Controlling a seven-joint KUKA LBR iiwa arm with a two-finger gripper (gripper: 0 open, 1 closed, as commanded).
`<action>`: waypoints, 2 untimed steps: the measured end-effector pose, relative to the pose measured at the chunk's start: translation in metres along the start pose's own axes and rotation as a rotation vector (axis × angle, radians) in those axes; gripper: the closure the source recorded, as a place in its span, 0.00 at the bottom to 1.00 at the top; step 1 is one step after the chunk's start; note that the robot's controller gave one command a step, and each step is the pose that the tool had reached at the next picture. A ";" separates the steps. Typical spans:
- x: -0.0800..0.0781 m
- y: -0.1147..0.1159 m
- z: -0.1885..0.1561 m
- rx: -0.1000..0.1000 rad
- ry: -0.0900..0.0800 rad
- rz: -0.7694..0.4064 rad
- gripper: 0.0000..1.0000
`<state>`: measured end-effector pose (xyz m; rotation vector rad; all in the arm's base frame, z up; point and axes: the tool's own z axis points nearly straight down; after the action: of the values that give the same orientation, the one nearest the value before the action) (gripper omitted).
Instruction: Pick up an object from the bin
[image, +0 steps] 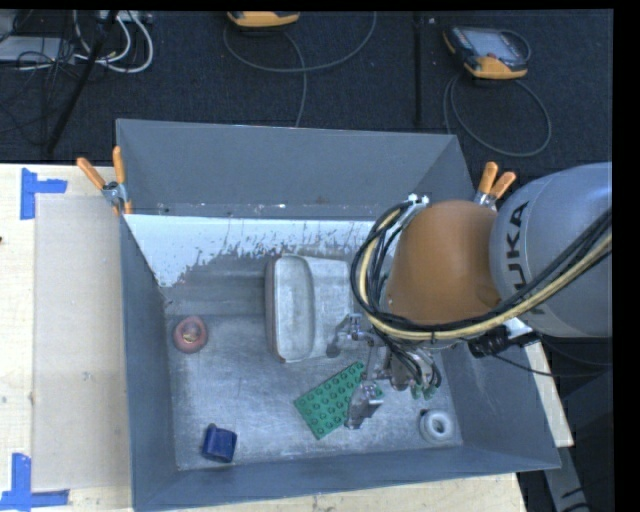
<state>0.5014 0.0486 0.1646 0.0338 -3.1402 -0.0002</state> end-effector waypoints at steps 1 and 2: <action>-0.025 -0.050 0.095 -0.001 0.000 0.055 0.00; -0.025 -0.049 0.092 -0.002 0.001 0.054 1.00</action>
Offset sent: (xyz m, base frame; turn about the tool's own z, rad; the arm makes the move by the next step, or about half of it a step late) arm 0.0247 -0.0494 -0.0946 0.0521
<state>0.5272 -0.0002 0.0728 -0.0503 -3.1394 -0.0027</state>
